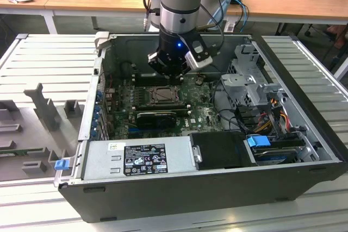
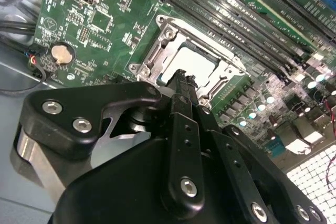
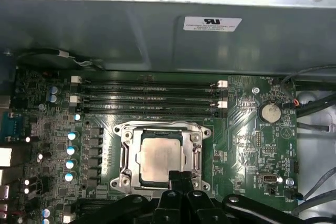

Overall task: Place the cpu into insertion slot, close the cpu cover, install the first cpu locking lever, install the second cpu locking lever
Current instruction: 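Install the second cpu locking lever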

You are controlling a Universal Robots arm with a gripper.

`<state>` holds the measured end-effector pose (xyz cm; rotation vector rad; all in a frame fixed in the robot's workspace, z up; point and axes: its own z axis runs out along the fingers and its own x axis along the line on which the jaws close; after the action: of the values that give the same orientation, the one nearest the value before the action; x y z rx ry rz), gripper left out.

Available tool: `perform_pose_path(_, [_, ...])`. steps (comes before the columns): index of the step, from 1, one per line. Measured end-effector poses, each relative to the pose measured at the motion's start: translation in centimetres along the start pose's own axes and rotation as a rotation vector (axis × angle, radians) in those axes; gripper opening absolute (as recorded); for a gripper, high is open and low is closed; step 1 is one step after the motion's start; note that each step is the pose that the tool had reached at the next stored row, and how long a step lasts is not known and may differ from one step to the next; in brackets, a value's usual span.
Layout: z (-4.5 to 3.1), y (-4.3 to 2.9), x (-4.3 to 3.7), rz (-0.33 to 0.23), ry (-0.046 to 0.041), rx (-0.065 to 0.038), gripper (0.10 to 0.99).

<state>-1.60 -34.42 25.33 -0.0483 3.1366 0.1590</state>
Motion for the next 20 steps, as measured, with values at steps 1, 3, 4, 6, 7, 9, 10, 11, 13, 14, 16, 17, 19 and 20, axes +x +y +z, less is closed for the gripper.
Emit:
perform_pose_path(1, [0.02, -0.14, 0.0, 0.0, 0.0003, 0.0, 0.106])
perform_pose_path(3, [0.16, -0.56, 0.01, 0.0, 0.0015, 0.0, 0.106])
perform_pose_path(4, [0.32, -0.93, 0.03, 0.0, 0.0027, 0.0, 0.106])
perform_pose_path(6, [0.41, -1.44, 0.05, 0.0, 0.0034, 0.0, 0.106])
perform_pose_path(7, [0.4, -1.58, 0.05, 0.0, 0.0034, 0.0, 0.106])
perform_pose_path(9, [0.4, -1.74, 0.06, 0.0, 0.0034, -0.001, 0.106])
perform_pose_path(10, [0.39, -1.78, 0.06, 0.0, 0.0034, -0.001, 0.106])
perform_pose_path(11, [0.39, -1.82, 0.06, 0.0, 0.0034, -0.001, 0.106])
perform_pose_path(13, [0.37, -1.96, 0.06, 0.0, 0.0034, 0.0, 0.106])
perform_pose_path(14, [0.36, -2.1, 0.07, 0.0, 0.0034, 0.0, 0.106])
perform_pose_path(16, [0.4, -2.28, 0.07, 0.0, 0.0038, 0.0, 0.106])
perform_pose_path(17, [0.48, -2.41, 0.08, 0.0, 0.0043, 0.0, 0.106])
perform_pose_path(19, [0.69, -2.71, 0.09, -0.002, 0.0053, -0.001, 0.106])
perform_pose_path(20, [0.8, -2.84, 0.09, -0.002, 0.0057, -0.002, 0.106])
